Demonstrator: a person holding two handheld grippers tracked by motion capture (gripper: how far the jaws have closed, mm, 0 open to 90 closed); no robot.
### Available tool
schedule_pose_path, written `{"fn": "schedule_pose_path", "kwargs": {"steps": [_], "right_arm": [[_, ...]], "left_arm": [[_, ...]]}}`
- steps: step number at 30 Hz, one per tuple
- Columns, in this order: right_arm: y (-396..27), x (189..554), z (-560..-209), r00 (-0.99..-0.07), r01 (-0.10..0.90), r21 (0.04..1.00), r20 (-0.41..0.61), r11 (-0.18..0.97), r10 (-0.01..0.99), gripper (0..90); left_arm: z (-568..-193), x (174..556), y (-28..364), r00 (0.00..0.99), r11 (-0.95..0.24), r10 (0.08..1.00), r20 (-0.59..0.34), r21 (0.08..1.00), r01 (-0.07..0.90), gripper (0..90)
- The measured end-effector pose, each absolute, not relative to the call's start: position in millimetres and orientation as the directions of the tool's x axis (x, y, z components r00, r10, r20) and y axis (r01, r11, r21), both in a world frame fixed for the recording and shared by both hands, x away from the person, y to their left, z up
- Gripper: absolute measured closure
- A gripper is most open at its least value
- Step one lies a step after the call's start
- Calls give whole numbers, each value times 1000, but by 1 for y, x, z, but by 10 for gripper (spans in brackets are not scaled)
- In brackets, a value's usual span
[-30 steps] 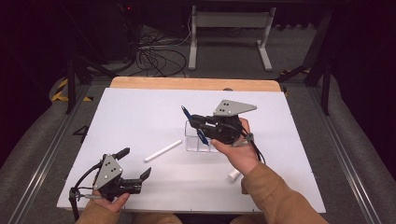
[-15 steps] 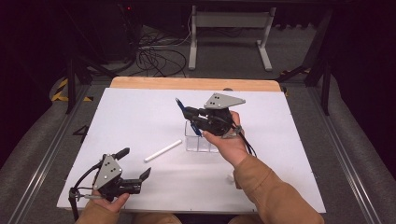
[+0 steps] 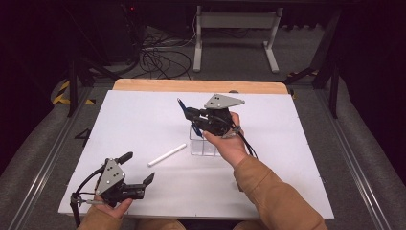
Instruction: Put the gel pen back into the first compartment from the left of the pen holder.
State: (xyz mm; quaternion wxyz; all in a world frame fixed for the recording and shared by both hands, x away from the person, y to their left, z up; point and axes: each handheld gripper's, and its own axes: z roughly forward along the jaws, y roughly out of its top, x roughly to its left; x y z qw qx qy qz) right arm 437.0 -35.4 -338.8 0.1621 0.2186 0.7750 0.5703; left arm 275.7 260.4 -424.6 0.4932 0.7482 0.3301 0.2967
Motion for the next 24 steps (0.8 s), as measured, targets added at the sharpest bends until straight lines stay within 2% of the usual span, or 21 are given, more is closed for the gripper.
{"fn": "schedule_pose_path", "kwargs": {"steps": [8,11,14,21,24], "right_arm": [[-35,439,-342,-842,161,954,-2,255,540,786],[-37,440,-341,-832,172,957,14,233,554,662],[-41,438,-338,-826,180,959,25,220,563,587],[-54,427,-327,-811,144,956,-33,254,584,421],[-60,424,-325,-797,181,944,-24,277,603,376]], "left_arm": [[-425,276,261,606,-296,786,119,934,202,67],[-425,276,261,605,-293,788,117,935,202,67],[-425,275,261,605,-295,787,117,934,202,67],[-425,276,260,606,-296,787,118,934,202,67],[-424,277,259,609,-299,784,120,933,201,67]]}}
